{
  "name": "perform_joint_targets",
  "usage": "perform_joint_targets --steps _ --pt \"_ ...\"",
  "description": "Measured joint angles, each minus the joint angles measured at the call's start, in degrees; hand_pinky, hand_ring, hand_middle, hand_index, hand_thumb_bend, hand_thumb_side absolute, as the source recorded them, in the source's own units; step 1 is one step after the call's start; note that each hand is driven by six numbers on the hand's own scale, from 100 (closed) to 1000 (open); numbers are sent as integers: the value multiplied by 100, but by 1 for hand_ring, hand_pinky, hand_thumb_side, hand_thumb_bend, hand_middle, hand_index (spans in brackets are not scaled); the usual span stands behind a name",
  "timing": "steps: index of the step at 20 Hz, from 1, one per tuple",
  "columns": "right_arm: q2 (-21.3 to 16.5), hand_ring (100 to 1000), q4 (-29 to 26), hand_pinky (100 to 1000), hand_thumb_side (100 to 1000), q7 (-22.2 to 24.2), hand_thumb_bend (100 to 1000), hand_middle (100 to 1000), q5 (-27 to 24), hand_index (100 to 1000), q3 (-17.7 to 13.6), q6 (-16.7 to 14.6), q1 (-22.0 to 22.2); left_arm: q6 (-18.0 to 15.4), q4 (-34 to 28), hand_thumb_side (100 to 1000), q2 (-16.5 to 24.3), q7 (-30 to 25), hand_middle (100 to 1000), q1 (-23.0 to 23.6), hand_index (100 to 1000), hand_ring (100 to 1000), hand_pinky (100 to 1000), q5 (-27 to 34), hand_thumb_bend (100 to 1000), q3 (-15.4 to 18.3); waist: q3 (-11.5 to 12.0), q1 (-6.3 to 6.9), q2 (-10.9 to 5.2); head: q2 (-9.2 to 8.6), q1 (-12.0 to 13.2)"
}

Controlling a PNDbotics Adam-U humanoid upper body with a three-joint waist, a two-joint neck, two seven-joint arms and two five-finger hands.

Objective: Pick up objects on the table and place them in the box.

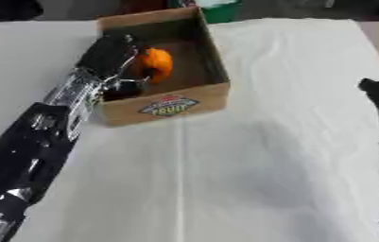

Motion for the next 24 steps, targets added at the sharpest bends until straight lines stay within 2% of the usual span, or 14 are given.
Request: perform_joint_targets --steps 1,2,3,4,5,7,10,14,16,18,20,22,23,24 --pt "16 869 0 959 1000 1 100 684 0 941 0 1 1 18 -27 382 0 -69 706 0 906 696 432 -60 183 0 2 0 0 0 1" --pt "21 870 0 959 1000 1 100 684 0 941 0 2 2 51 -61 489 0 -119 724 2 931 714 445 -108 397 0 3 0 0 0 3" --pt "22 870 0 959 1000 2 100 684 0 941 0 2 3 99 -102 548 -1 -148 739 10 939 727 451 -162 493 0 4 0 0 0 4" --pt "22 870 0 959 1000 3 100 684 0 941 0 3 4 172 -159 646 -1 -148 739 20 939 731 451 -232 655 -1 4 0 0 0 5" --pt "22 870 0 959 1000 5 100 684 0 941 0 5 5 270 -226 686 -1 -119 741 30 941 736 452 -309 741 -1 5 -1 0 1 6" --pt "22 870 0 960 1000 13 100 683 0 941 0 13 6 517 -365 714 1 2 738 31 945 734 447 -444 815 1 5 -3 0 1 10" --pt "22 870 0 960 1000 25 100 683 0 940 0 24 21 792 -592 713 23 246 736 26 942 725 447 -483 813 41 5 -3 0 1 22" --pt "23 871 0 960 1000 29 100 684 0 941 0 28 23 878 -1046 715 119 601 722 -2 865 687 449 32 674 138 24 1 0 2 18" --pt "23 871 0 959 1000 26 100 684 0 941 -2 27 23 862 -1411 730 207 726 702 -4 843 672 454 627 598 159 49 4 -1 2 -2" --pt "23 871 0 959 1000 20 100 684 0 941 -4 21 22 866 -1881 726 330 793 690 19 834 661 455 1406 576 163 72 4 -1 3 -28" --pt "22 871 0 957 1000 2 100 685 0 940 -6 3 15 913 -2412 696 481 836 601 112 800 597 437 2237 453 162 87 -5 -1 3 -57" --pt "21 871 0 956 1000 -26 100 685 -20 940 -25 -26 -20 1006 -3039 696 598 915 590 256 796 586 434 3154 409 163 123 -30 -1 3 -76" --pt "21 870 0 956 1000 -37 100 685 -35 940 -38 -40 -35 1063 -3357 694 667 959 575 338 787 570 427 3609 341 164 141 -45 -1 3 -79" --pt "21 870 0 956 1000 -49 100 685 -44 940 -41 -53 -35 1123 -3677 694 740 1013 574 437 786 569 427 4056 337 173 160 -60 -1 3 -80"
